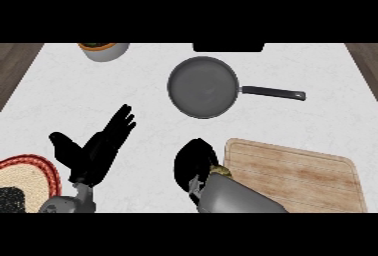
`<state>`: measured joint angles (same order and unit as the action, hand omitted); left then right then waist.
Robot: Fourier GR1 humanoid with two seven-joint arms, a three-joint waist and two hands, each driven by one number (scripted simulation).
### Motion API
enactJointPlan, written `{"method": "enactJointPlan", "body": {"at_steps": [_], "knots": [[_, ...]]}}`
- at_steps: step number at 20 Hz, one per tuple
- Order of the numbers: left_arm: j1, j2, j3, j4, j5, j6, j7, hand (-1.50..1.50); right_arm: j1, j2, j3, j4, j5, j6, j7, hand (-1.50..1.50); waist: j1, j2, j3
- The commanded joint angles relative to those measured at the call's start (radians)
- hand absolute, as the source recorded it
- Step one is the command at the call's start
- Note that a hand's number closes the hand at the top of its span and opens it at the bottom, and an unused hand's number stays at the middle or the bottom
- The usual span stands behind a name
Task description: Pick the squash from the cutting board and place it in the pan
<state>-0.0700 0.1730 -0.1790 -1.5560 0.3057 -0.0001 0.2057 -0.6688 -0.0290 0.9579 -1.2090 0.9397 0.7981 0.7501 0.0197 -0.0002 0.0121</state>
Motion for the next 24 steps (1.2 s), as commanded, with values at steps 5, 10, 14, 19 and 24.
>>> {"method": "enactJointPlan", "body": {"at_steps": [5,10,14,19,24], "knots": [[0.010,-0.010,-0.011,0.013,-0.018,0.012,-0.005,0.00,0.071,0.028,-0.001,-0.390,0.052,-0.566,-0.041,1.50,-0.023,-0.008,-0.006],[0.027,-0.009,-0.011,-0.036,-0.028,0.033,0.012,0.00,0.193,0.029,-0.021,-0.555,0.068,-0.788,-0.033,1.50,-0.027,-0.006,-0.009],[0.011,-0.011,-0.006,0.005,-0.037,0.024,-0.006,0.00,0.278,0.029,-0.068,-0.554,-0.006,-0.973,-0.107,1.50,-0.020,0.004,-0.010],[0.039,-0.023,-0.012,-0.021,-0.032,0.014,0.006,0.00,0.342,0.024,-0.166,-0.543,-0.121,-1.033,-0.215,1.50,-0.017,0.001,-0.011],[-0.045,-0.021,0.046,0.076,-0.030,-0.018,-0.013,0.00,0.200,0.029,-0.308,-0.295,-0.177,-1.075,-0.364,1.50,-0.016,0.002,-0.012]]}}
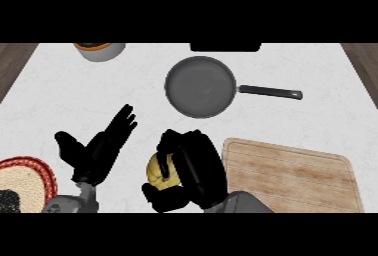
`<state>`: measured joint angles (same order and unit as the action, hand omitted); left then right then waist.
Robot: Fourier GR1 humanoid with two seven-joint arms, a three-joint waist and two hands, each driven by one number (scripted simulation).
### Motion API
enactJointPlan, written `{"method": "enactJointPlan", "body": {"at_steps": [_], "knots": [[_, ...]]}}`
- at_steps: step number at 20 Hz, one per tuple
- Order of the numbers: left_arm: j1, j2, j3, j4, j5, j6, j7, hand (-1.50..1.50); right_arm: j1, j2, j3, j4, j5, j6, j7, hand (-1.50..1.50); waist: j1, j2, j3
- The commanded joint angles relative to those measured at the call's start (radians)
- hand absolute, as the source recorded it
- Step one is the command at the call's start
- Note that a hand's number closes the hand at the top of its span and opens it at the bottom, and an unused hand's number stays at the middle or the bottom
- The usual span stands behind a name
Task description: Pick the squash from the cutting board and place it in the pan
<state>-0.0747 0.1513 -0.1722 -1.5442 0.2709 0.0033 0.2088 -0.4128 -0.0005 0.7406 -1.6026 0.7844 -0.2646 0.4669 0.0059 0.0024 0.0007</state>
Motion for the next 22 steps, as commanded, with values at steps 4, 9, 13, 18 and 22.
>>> {"method": "enactJointPlan", "body": {"at_steps": [4,9,13,18,22], "knots": [[0.003,-0.025,-0.013,-0.005,-0.028,0.003,-0.006,0.00,-0.190,0.001,-0.106,0.391,-0.019,-0.169,-0.165,1.50,0.014,0.002,-0.001],[0.022,-0.032,-0.027,-0.040,-0.030,-0.003,0.009,0.00,-0.287,0.001,-0.224,0.641,-0.090,-0.343,-0.329,1.50,0.026,0.006,0.000],[0.012,-0.040,-0.033,-0.010,-0.048,0.002,0.006,0.00,-0.401,0.001,-0.338,0.797,-0.099,-0.449,-0.373,1.50,0.031,0.009,0.000],[-0.027,-0.025,-0.009,-0.043,-0.014,-0.026,0.036,0.00,-0.496,0.001,-0.442,1.010,-0.225,-0.545,-0.528,1.50,0.059,0.019,0.001],[-0.019,-0.027,-0.016,-0.010,-0.034,-0.031,0.008,0.00,-0.556,-0.036,-0.532,1.117,-0.298,-0.532,-0.669,1.50,0.066,0.028,0.002]]}}
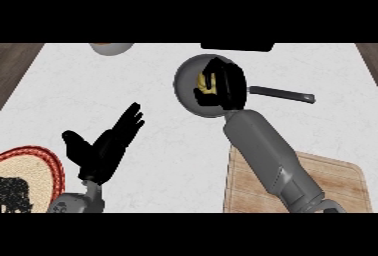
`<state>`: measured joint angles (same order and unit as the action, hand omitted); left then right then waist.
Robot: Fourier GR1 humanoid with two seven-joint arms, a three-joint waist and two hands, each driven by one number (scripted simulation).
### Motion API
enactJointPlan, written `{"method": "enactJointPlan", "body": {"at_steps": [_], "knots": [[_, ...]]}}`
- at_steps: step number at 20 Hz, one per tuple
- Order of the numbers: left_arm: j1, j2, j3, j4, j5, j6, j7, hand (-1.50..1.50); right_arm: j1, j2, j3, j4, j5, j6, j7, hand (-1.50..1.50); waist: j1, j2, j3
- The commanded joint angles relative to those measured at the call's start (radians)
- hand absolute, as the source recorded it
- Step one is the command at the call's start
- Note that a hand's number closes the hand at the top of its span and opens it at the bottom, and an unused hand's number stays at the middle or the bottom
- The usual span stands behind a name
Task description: Pick the squash from the cutting board and place it in the pan
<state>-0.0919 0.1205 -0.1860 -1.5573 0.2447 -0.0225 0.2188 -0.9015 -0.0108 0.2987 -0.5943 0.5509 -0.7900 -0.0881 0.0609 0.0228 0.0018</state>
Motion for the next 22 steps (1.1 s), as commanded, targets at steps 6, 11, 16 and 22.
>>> {"method": "enactJointPlan", "body": {"at_steps": [6,11,16,22], "knots": [[-0.033,0.002,-0.006,0.004,0.001,-0.025,0.016,0.00,-0.128,-0.035,-0.165,0.249,-0.098,-0.023,-0.225,1.50,0.028,0.016,0.001],[-0.055,-0.010,-0.020,0.012,0.001,-0.027,0.028,0.00,-0.183,-0.068,-0.107,0.447,-0.025,0.138,-0.054,-1.50,0.054,0.030,-0.001],[-0.058,-0.006,0.000,0.003,0.002,-0.023,0.016,0.00,-0.186,-0.064,-0.194,0.423,-0.114,0.206,-0.161,-1.50,0.056,0.030,0.002],[-0.033,-0.037,-0.029,-0.011,-0.013,0.005,0.028,0.00,-0.147,-0.037,-0.379,0.315,-0.311,0.269,-0.356,-1.50,0.038,0.023,0.005]]}}
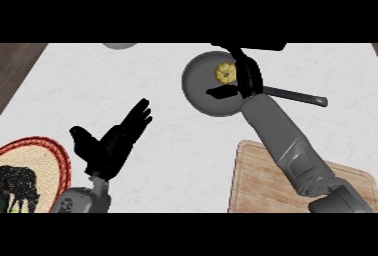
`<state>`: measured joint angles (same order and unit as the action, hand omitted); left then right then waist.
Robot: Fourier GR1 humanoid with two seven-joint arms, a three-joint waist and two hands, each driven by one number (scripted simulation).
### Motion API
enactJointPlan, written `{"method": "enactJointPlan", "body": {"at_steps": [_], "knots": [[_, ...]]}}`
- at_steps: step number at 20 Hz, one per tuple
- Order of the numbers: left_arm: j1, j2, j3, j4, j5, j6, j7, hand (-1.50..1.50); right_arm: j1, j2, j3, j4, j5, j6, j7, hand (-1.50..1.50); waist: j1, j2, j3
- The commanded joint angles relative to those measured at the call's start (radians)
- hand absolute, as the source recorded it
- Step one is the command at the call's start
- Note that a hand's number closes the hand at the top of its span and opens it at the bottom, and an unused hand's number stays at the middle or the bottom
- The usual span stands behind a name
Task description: Pick the squash from the cutting board and place it in the pan
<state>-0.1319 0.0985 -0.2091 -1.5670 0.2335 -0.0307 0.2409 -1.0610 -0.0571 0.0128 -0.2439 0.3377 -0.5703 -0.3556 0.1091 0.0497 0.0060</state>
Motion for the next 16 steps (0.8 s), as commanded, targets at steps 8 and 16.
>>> {"method": "enactJointPlan", "body": {"at_steps": [8,16], "knots": [[-0.002,0.000,0.010,0.017,-0.016,0.008,-0.014,0.00,0.023,-0.108,-0.207,0.037,-0.220,0.403,-0.170,-1.50,-0.020,-0.006,-0.002],[-0.006,0.021,0.051,0.011,0.022,-0.019,-0.008,0.00,0.101,-0.256,-0.195,0.095,-0.206,0.735,-0.314,-1.50,-0.036,-0.014,-0.002]]}}
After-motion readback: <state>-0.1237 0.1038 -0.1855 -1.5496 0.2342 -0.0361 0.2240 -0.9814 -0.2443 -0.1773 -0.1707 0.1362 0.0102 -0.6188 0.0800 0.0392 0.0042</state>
